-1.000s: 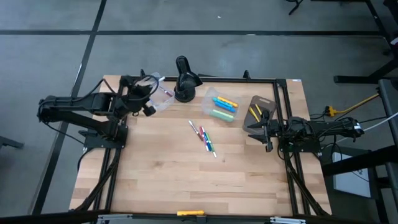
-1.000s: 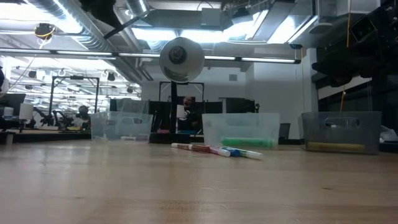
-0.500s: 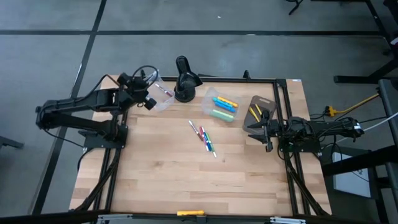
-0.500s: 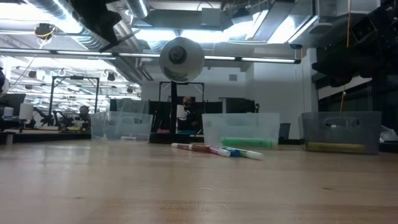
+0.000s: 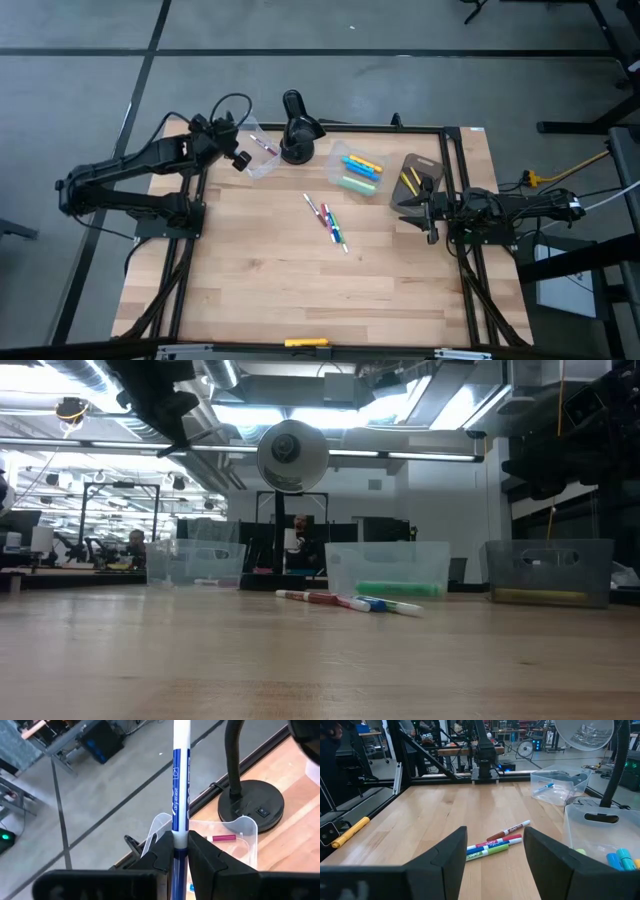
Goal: Pick & Place Markers
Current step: Put the bottom blue marker in the left transparent bin
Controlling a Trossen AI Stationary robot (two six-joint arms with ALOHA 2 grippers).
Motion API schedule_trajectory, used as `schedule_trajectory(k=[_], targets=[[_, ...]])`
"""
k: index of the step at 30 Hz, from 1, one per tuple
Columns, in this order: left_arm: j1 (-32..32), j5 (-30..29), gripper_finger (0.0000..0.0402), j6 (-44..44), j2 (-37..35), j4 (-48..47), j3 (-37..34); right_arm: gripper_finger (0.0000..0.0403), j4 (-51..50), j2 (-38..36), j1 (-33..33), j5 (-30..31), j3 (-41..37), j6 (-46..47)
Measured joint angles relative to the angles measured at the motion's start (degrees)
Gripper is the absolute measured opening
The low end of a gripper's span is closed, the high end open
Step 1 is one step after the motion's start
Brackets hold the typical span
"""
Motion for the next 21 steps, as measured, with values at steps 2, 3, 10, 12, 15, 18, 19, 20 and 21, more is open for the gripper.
schedule_trajectory(k=[2, 3, 10, 12, 15, 18, 19, 20, 21], targets=[[0.95, 0.79, 0.0038, 0.02, 0.11, 0.00, 0.00, 0.0194, 0.00, 0.00, 0.02, 0.00, 0.00, 0.00], [1.41, 1.32, 0.0038, 0.02, 0.20, -0.02, 0.00, 0.0194, 0.00, 0.00, 0.02, 0.00, 0.00, 0.00], [5.36, 6.88, 0.0035, 1.69, 2.79, -0.04, 0.00, 0.0194, 0.00, 0.00, 0.01, 0.00, 0.00, 0.00], [6.74, 8.40, 0.0036, 2.69, 4.43, -0.04, 0.00, 0.0194, -0.02, 0.00, 0.02, 0.00, 0.00, 0.00], [8.62, 10.70, 0.0037, 4.76, 7.15, -0.03, 0.00, 0.0194, 0.00, 0.00, 0.00, 0.00, 0.00, 0.00], [10.27, 12.34, 0.0035, 6.49, 9.82, -0.03, 0.00, 0.0194, -0.02, 0.00, 0.01, 0.00, 0.00, -0.01], [10.70, 13.00, 0.0035, 6.54, 10.68, -0.02, 0.00, 0.0194, -0.01, 0.00, 0.01, 0.00, 0.00, 0.00], [11.12, 13.60, 0.0036, 6.56, 11.44, -0.02, 0.00, 0.0194, -0.01, 0.00, 0.01, 0.00, 0.00, 0.00], [11.53, 14.32, 0.0038, 6.67, 12.16, -0.03, 0.00, 0.0194, -0.02, 0.00, 0.02, 0.00, 0.00, -0.01]])
